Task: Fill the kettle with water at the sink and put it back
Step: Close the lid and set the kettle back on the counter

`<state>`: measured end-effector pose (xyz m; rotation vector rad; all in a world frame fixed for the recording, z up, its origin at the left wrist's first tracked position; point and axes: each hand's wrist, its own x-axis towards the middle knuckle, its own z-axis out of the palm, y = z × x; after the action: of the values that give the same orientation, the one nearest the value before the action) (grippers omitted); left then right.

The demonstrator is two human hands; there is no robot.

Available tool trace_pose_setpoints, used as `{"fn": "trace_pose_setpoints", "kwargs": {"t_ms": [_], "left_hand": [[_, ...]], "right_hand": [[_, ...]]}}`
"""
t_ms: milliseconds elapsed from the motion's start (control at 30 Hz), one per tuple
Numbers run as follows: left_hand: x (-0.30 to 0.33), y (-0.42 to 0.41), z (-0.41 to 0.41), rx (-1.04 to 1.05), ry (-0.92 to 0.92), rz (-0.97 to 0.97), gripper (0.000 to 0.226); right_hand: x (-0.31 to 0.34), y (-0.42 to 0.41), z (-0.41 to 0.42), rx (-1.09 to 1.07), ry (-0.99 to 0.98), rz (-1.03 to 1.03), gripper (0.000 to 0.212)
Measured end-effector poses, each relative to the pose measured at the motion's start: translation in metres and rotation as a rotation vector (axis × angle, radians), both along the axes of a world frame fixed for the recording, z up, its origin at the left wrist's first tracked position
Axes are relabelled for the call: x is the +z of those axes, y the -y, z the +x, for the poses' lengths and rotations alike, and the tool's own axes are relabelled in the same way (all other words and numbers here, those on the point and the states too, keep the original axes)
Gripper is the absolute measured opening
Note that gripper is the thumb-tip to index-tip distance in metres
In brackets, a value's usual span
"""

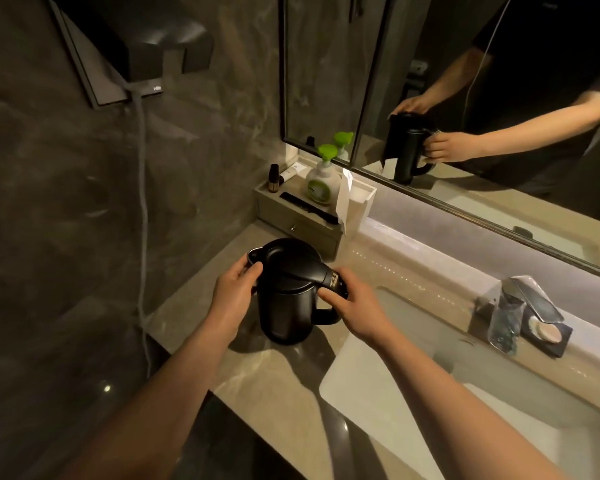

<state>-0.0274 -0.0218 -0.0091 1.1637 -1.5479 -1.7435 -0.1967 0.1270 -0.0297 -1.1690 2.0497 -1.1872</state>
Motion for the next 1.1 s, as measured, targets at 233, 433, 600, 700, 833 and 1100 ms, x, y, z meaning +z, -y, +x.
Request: {"fn": "trace_pose_setpoints", "kwargs": {"t_ms": [233,433,600,700,833,1100], "left_hand": [[-0.003,0.000,0.003,-0.002,0.005,-0.013,0.026],[0.000,0.000,-0.003,-0.029,0.014,-0.023,0.024],[-0.003,-0.001,0.002,-0.013,0.012,-0.018,0.026],[-0.006,-0.003,0.008,-0.022,0.036,-0.020,0.026],[-0.012,-0.004,0.007,-0.023,0.030,-0.021,0.028],[-0.002,0.008,-0.007,-0.119,0.041,-0.060,0.026]], "right_hand": [[-0.002,-0.001,0.000,0.024,0.005,0.019,0.027],[-0.001,-0.003,-0.002,0.029,0.009,0.019,0.024],[0.001,-0.002,0.002,0.049,-0.002,0.034,0.021],[-0.002,-0.004,0.003,0.077,0.006,0.036,0.018],[-0.010,-0.009,0.006,0.055,0.027,0.028,0.021],[-0.009,0.003,-0.003,0.037,0.024,0.062,0.030]]}}
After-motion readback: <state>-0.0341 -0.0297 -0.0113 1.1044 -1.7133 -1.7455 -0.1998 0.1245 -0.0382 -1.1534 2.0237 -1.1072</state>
